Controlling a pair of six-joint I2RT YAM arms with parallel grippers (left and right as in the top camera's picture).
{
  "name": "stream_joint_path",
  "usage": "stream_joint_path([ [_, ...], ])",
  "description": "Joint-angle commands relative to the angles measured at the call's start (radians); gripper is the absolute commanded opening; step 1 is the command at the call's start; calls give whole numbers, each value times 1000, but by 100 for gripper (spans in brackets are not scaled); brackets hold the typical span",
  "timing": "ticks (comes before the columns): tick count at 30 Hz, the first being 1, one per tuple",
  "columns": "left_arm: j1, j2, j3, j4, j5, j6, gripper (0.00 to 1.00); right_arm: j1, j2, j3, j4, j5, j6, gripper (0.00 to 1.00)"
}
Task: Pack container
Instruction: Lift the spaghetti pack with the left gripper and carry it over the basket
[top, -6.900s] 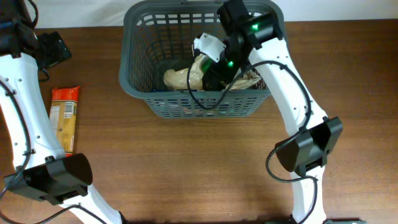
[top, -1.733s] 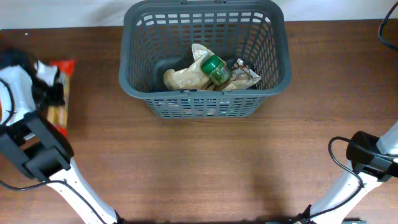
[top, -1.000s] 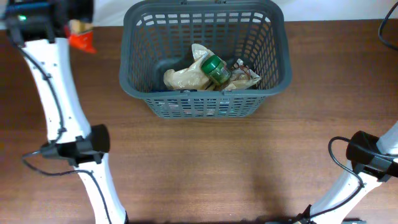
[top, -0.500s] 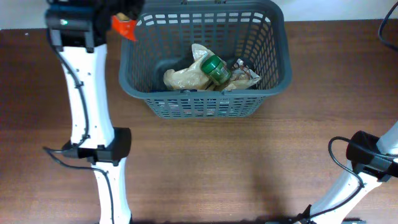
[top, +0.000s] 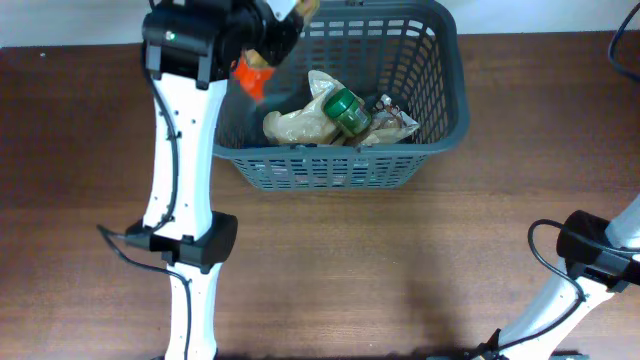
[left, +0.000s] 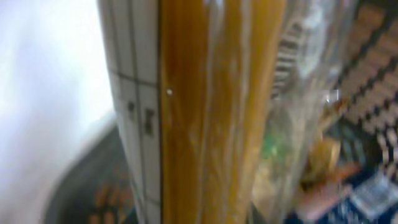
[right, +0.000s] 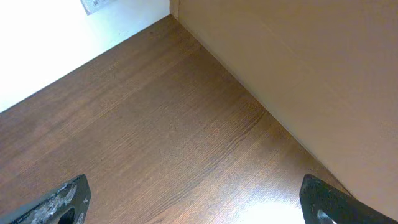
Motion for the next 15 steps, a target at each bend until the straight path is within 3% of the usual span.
stream_joint_path([
  [1, -5, -61, -72, -29, -11, 99, 2, -3, 2, -6, 0, -6, 16, 99],
  [15, -61, -60, -320, -121, 31, 318, 2, -3, 2, -6, 0, -6, 16, 99],
])
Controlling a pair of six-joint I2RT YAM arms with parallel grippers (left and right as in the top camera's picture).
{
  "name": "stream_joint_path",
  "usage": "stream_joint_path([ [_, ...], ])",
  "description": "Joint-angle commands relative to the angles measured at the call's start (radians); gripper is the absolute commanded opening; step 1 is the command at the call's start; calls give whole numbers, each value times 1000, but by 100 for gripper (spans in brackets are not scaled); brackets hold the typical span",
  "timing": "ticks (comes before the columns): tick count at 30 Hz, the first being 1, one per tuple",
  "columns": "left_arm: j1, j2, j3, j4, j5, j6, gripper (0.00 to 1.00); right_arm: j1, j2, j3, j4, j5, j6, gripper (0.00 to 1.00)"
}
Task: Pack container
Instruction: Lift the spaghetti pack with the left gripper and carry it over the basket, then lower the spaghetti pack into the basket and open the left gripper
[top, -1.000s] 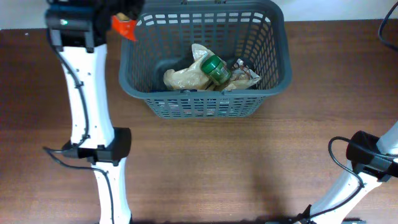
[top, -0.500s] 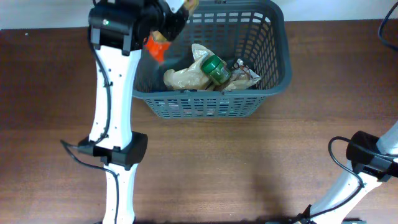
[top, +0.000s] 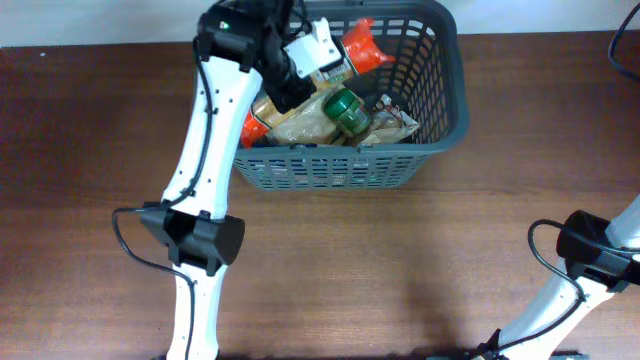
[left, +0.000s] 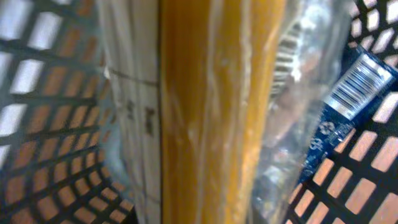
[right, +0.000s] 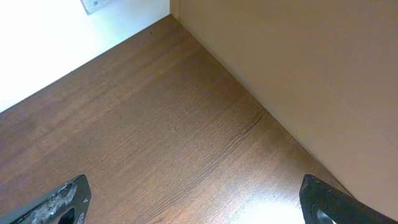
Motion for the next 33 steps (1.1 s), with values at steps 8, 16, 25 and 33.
stream_joint_path([
  [8, -6, -60, -72, 2, 61, 130, 2, -3, 2, -6, 0, -6, 15, 99],
  [16, -6, -60, -135, 14, 62, 130, 1, -3, 2, -6, 0, -6, 15, 99],
  [25, -6, -60, -135, 48, 125, 129, 12, -3, 2, -6, 0, -6, 15, 99],
  [33, -6, -60, -133, 75, 125, 129, 99, -3, 2, -6, 0, -6, 15, 99],
])
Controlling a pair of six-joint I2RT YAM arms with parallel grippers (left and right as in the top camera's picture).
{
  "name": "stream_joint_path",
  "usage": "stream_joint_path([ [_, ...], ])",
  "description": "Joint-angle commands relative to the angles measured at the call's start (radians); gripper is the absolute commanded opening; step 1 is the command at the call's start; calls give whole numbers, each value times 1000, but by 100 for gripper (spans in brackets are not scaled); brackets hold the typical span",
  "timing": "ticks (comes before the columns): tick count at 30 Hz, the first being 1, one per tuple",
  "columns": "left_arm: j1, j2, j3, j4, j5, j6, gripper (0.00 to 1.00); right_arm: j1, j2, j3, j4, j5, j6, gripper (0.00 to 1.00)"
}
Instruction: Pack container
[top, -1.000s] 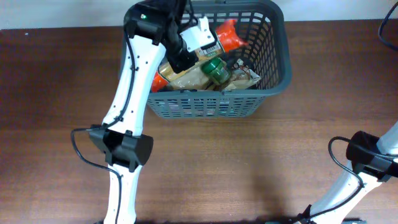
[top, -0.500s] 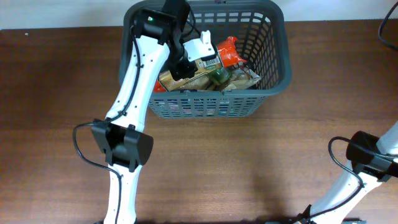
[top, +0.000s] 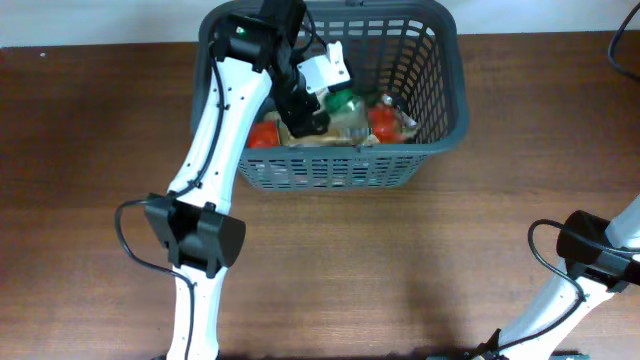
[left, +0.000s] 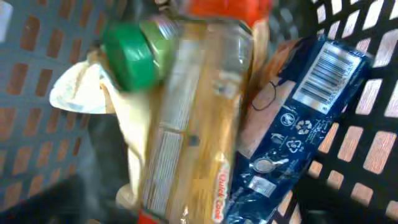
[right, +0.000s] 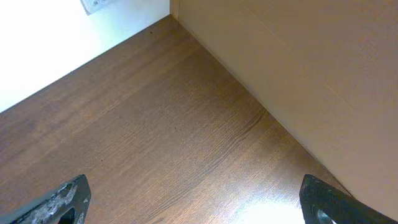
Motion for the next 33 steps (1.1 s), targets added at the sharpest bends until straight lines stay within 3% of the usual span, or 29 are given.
stream_joint_path([
  [1, 1, -48, 18, 19, 30, 8, 99, -3, 2, -6, 0, -6, 15, 99],
  [6, 1, -50, 90, 29, 28, -32, 99, -3, 2, -6, 0, -6, 15, 99],
  [14, 21, -128, 332, 132, -140, -296, 99, -3, 2, -6, 0, -6, 15, 99],
  [17, 53, -177, 389, 204, -257, -472, 99, -3, 2, -6, 0, -6, 15, 99],
  [21, 120, -250, 425, 216, -629, -873, 99, -3, 2, -6, 0, -6, 15, 99],
  [22, 134, -264, 425, 219, -654, -905, 99, -3, 2, -6, 0, -6, 15, 99],
  [33, 202, -312, 425, 232, -656, -916, 99, -3, 2, -6, 0, -6, 15, 99],
])
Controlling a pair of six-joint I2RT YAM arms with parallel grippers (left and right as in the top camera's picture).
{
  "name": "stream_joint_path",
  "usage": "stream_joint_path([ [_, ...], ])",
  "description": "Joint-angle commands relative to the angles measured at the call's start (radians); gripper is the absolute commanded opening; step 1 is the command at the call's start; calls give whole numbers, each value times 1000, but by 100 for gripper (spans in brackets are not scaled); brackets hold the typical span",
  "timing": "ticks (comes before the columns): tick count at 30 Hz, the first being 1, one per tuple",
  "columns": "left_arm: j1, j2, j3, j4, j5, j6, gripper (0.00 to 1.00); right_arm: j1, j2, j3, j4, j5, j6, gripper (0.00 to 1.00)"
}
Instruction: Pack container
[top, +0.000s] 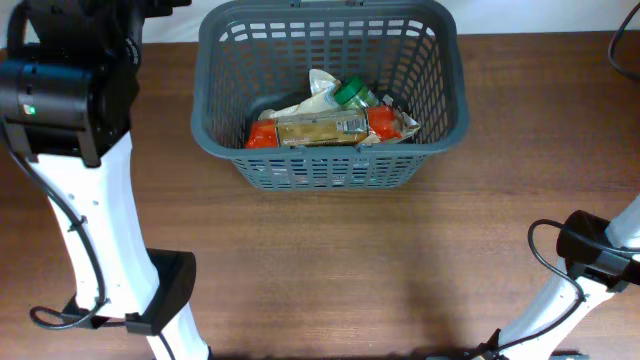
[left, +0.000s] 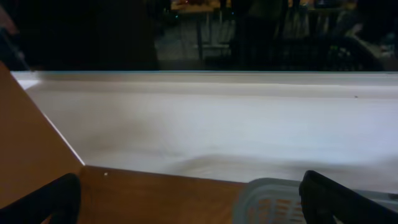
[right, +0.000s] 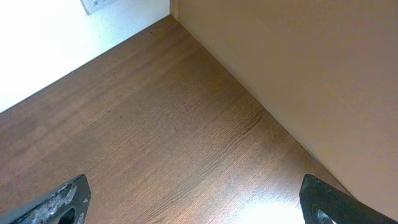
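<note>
The grey plastic basket (top: 325, 172) stands at the back middle of the table. In it a clear pasta packet with red-orange ends (top: 320, 130) lies flat across a beige bag (top: 316, 88), a green-capped bottle (top: 351, 94) and a dark wrapper. My left arm (top: 60, 80) is off to the basket's left. Its gripper (left: 189, 208) is open and empty, looking over the basket's rim (left: 273, 193) at the wall. My right gripper (right: 196, 208) is open over bare wood, holding nothing.
The right arm's base and cable (top: 590, 250) sit at the table's front right corner. A white wall (left: 199, 124) runs behind the table, and a pale board (right: 298, 74) stands along the table's right edge.
My left gripper was down inside the basket just over the pasta packet. It is now out of the basket, off to its left, open and empty. The packet stays lying in the basket.
My left gripper first held the pasta packet at the basket's left rim, then over the basket's inside. Then the packet lay on the other goods with the gripper above it. Now the arm is away to the left. The right arm never moved.
</note>
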Motion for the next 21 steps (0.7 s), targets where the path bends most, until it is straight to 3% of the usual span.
stream_joint_path([
  [1, 3, -2, 4, -34, -30, -39, 99, -3, 2, -6, 1, -6, 16, 99],
  [11, 2, -2, 3, -333, 20, -23, 99, -3, 2, -6, 1, -6, 16, 99],
  [21, 2, -3, 3, -428, -79, 18, 99, -3, 2, -6, 1, -6, 16, 99],
])
